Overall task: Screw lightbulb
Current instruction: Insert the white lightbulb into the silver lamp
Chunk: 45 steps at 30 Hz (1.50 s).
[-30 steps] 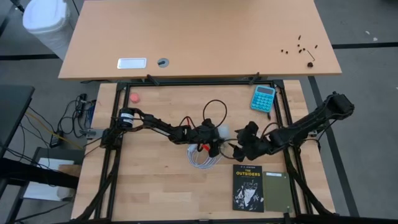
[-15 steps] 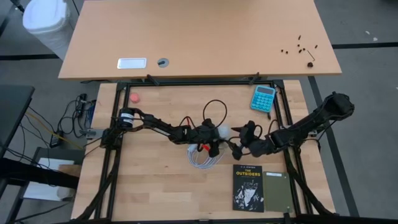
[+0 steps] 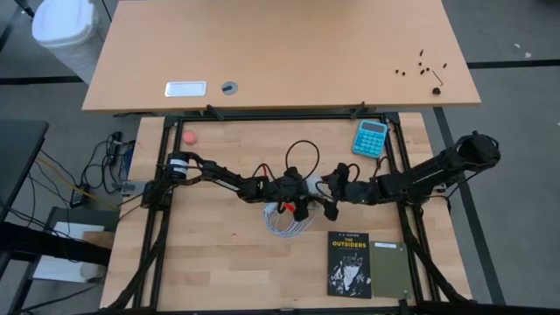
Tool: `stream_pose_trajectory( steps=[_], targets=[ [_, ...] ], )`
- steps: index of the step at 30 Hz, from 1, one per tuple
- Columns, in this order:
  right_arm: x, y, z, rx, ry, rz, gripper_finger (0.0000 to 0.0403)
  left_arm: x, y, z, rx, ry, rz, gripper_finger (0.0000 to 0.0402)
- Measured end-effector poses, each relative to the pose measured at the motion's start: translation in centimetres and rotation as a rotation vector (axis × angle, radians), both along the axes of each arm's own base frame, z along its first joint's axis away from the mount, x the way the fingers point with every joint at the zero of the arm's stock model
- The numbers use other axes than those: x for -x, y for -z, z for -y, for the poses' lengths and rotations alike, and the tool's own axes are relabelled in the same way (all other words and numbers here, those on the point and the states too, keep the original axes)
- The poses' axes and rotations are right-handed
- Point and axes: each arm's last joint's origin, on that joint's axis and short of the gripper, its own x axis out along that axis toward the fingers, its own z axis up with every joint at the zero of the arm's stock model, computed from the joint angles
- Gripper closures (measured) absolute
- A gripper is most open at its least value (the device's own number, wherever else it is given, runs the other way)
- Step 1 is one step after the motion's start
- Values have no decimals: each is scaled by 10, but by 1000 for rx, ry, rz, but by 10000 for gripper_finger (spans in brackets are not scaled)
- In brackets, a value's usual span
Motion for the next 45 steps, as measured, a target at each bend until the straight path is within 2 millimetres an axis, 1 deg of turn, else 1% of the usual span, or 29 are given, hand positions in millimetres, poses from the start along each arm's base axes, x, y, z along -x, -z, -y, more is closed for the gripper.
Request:
stream_pose_trajectory(
  steps=[4, 13, 20, 23, 25, 30, 35, 39, 45],
  targets=[
    [-2, 0, 8, 11, -60, -23, 57, 0, 0, 0, -1, 1, -1, 208],
    [-7, -4, 18, 55, -187, -4, 57, 0, 0, 0, -3, 4, 0, 208],
    [-7, -4, 22, 79, -176, -16, 57, 0, 0, 0, -3, 4, -1, 208],
    [-7, -4, 23, 57, -160, -11, 60, 0, 0, 0, -3, 4, -1, 208],
    [-6, -3, 23, 51, -151, -17, 70, 0, 0, 0, -3, 4, -1, 208],
    [-6, -3, 21, 55, -142, -21, 111, 0, 0, 0, -3, 4, -1, 208],
    [-6, -3, 21, 55, -147, -18, 143, 0, 0, 0, -3, 5, -1, 208],
    [-6, -2, 20, 52, -146, -21, 154, 0, 0, 0, -3, 4, -1, 208],
    [-5, -1, 18, 51, -158, -33, 158, 0, 0, 0, -3, 5, -1, 208]
  ],
)
